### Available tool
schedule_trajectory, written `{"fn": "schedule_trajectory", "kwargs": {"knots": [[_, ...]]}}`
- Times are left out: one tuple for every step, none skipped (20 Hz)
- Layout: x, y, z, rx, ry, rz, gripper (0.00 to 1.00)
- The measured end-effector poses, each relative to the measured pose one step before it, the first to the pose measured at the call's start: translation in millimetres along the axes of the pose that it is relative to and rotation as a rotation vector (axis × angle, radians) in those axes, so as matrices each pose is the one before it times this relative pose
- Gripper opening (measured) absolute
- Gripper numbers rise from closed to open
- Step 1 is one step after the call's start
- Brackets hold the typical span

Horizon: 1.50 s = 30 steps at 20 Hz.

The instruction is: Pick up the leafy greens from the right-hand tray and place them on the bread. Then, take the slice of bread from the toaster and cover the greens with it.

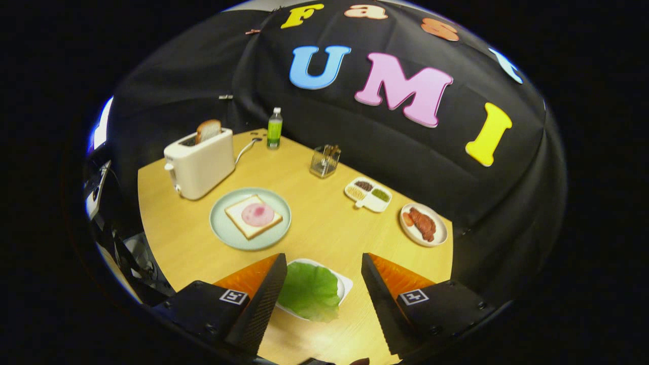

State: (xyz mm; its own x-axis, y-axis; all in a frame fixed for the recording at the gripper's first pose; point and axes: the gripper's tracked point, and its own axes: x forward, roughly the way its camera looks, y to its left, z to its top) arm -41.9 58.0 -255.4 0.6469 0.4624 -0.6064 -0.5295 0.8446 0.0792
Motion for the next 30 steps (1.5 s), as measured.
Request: {"fn": "schedule_trajectory", "kwargs": {"knots": [[9.82,4.97,-20.1,-0.00918,0.04101,0.02537,0.91],[10.82,2.17,-15.61,-0.00835,0.03849,0.02466,0.89],[9.31,3.49,-11.68,-0.00615,0.02799,0.02585,0.86],[10.21,2.67,-10.27,-0.00286,0.02484,0.02699,0.8],[8.98,1.9,-6.55,0.00237,0.02045,0.02162,0.77],[8.41,2.06,-5.9,0.00592,0.02098,0.02393,0.73],[5.09,-0.43,-4.35,0.005,0.02166,0.01909,0.72],[3.63,-1.26,-5.07,0.0052,0.02038,0.01697,0.71],[4.85,-1.33,-4.15,0.00098,0.01842,0.00955,0.71],[6.92,-0.54,-5.0,-0.00343,0.01884,0.00755,0.7],[4.0,-1.41,-3.84,-0.00391,0.01259,0.00336,0.69],[3.9,-0.69,-4.64,0.00078,0.01518,0.00652,0.69],[2.8,0.14,-3.88,0.00795,0.01682,0.01138,0.69],[4.64,1.61,-4.21,0.00851,0.01698,0.01202,0.69],[1.87,0.18,-4.84,0.00757,0.01653,0.00479,0.66],[1.64,-0.27,-3.43,0.00193,0.01564,0.00512,0.57],[0.02,2.32,0.81,0.0095,-0.00747,0.0118,0.56],[-0.33,-0.15,-0.4,0.01044,0.00723,0.01039,0.56],[1.46,-1.06,-2.08,0.00772,0.00126,-0.00168,0.56],[-0.19,-0.38,0.94,-0.00063,0.00135,-0.00159,0.5],[-1.58,-0.22,1.83,-0.00613,-0.00611,-0.00441,0.5],[0.21,0.12,-1.65,-0.00622,0.00134,-0.00564,0.29],[1.45,0.64,0.66,-0.01816,-0.00693,-0.00727,0.2],[-1.94,1.27,0.67,-0.01924,-0.00233,-0.00171,0.11],[0.23,-0.84,-0.01,-0.00941,-0.0008,-0.00976,0.07],[0.24,-1.86,0.06,0.00095,0.00112,-0.01475,0.06],[-2.8,-1.67,1.8,0.00911,-0.00245,-0.00916,0.06],[-4.03,-1.23,4.68,0.01202,-0.01244,-0.00572,0.07],[-5.42,-1.99,5.37,0.00672,-0.01712,-0.00758,0.07],[-8.6,-2.6,8.28,0.00475,-0.02103,-0.00628,0.07]]}}
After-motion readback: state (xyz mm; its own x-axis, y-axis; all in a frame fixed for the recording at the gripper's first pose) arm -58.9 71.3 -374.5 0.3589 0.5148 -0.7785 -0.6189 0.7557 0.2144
